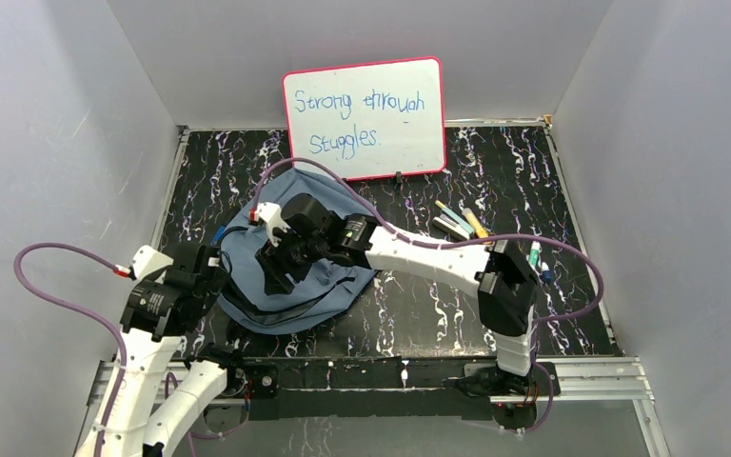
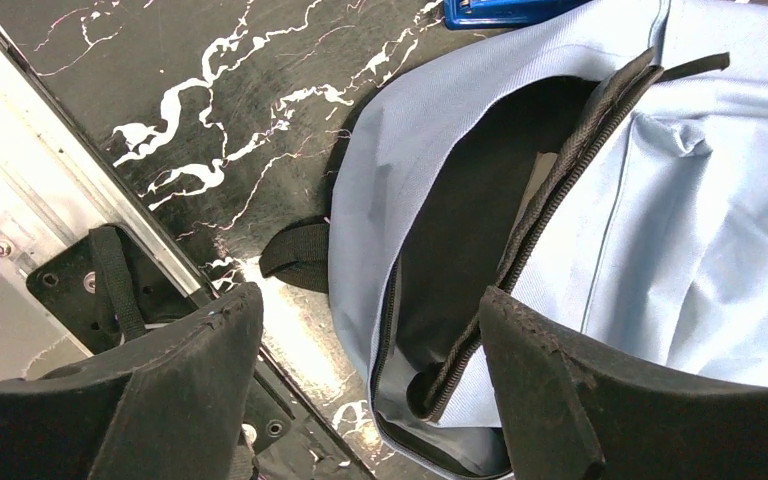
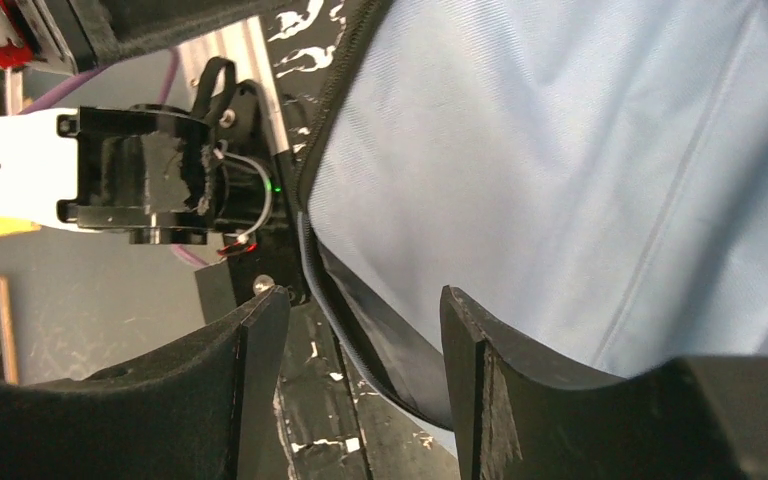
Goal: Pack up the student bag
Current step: Adjust the student bag at the center of the board.
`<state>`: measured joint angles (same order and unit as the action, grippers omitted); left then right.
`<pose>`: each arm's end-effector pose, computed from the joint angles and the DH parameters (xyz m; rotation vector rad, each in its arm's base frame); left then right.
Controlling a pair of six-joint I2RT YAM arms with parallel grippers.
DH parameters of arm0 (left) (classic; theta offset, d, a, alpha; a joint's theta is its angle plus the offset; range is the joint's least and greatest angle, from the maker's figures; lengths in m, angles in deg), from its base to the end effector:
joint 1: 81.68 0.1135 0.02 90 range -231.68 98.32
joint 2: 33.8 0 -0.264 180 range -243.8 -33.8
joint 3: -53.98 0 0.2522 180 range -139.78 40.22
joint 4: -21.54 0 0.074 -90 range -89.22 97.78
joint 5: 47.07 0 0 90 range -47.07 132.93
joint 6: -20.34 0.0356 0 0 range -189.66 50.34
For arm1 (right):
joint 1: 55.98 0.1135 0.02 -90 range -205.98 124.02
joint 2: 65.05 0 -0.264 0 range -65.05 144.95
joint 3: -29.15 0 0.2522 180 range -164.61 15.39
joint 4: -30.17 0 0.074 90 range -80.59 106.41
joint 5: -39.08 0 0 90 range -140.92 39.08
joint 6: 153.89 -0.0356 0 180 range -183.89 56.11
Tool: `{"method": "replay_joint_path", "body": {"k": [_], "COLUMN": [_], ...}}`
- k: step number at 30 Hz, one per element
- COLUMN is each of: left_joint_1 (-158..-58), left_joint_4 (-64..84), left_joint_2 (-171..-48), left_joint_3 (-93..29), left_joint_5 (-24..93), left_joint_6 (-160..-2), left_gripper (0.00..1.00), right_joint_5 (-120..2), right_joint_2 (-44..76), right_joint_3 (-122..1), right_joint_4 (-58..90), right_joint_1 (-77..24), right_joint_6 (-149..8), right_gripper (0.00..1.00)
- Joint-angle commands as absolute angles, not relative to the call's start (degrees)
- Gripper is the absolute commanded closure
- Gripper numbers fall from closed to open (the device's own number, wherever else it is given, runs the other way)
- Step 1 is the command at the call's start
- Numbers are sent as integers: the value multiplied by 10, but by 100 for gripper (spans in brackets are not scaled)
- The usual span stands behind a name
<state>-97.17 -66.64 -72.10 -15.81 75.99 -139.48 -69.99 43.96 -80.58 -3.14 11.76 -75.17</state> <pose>0.0870 -0.0040 0.3221 -1.2520 1.9852 0.0364 0.1593 0.4198 0.3083 -1.2896 1.9494 1.1125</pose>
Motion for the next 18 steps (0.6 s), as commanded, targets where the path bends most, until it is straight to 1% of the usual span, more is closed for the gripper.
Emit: {"method": "replay_joint_path", "body": {"k": [1, 6, 11, 14, 18], "left_joint_1": [-969, -969, -969, -968, -966], "left_joint_4": [-644, -599, -593, -594, -595], "left_joint_2": [-738, -791, -853, -865, -864], "left_joint_3": [-146, -163, -185, -184, -197], "left_joint_5": [778, 743, 752, 771, 767], "left_joint_6": [-1373, -1317, -1277, -1260, -1241], "left_gripper": [24, 24, 25, 26, 28], "right_joint_5": [-623, -613, -624, -622, -622], "right_joint_2": [379, 379, 377, 369, 359], "right_joint_3": [-794, -779, -772, -763, -750], "right_joint_4": [-6, -3, 1, 4, 8], "right_joint_1": [113, 113, 112, 112, 112], "right_joint_6": [-756, -772, -783, -785, -787], "right_gripper": [36, 36, 36, 36, 36]}}
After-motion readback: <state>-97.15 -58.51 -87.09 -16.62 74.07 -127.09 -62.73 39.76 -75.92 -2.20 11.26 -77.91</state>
